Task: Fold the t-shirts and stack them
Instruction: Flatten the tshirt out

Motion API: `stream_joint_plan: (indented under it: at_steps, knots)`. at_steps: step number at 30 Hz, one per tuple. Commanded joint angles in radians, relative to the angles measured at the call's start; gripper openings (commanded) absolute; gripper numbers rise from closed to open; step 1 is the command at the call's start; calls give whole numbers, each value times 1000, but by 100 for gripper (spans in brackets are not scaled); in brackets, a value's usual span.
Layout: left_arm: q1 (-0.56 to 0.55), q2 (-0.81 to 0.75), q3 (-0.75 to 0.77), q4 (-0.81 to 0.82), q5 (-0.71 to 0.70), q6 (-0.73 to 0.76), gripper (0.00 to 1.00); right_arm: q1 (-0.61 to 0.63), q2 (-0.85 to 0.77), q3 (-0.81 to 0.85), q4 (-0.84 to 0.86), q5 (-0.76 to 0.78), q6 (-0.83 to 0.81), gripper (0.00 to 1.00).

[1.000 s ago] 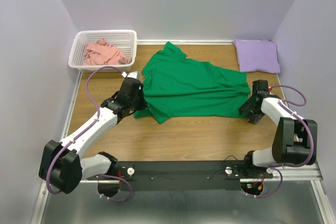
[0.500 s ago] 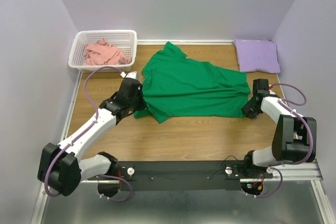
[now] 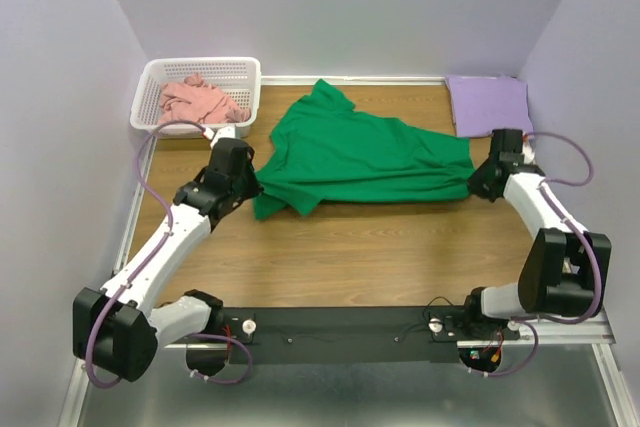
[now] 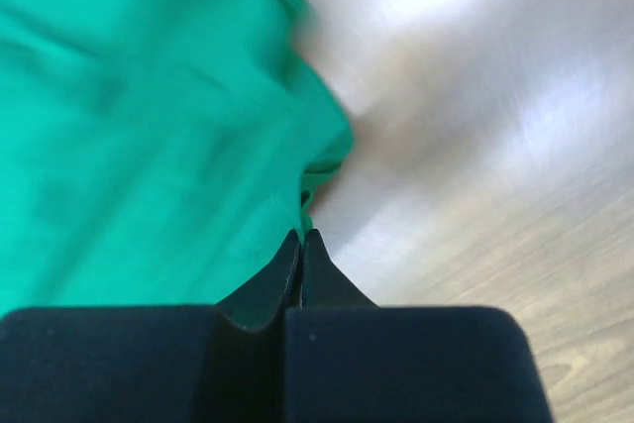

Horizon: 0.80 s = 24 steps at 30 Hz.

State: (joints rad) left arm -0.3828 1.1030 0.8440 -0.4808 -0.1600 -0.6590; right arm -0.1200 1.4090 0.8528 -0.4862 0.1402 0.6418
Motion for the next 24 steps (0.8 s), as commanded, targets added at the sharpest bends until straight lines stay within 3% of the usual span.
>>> stream_joint_plan:
  at_steps: [1, 5, 8, 12, 16, 24]
  knots:
    - [53, 6, 176, -30, -95, 13, 0, -4, -58, 225, -11, 7, -62, 1]
    - [116, 20, 384, -67, -139, 42, 0, -4, -73, 446, -25, 70, -105, 1]
    - [142, 43, 638, -81, -257, 80, 0, -4, -71, 630, -25, 114, -136, 1]
    - [150, 57, 856, -56, -360, 142, 0, -4, -73, 816, -25, 136, -157, 1]
    - [150, 18, 958, 33, -383, 226, 0, -4, -103, 946, -25, 137, -209, 1]
    - [150, -196, 1003, 148, -417, 435, 0, -3, -312, 973, -6, 113, -341, 1]
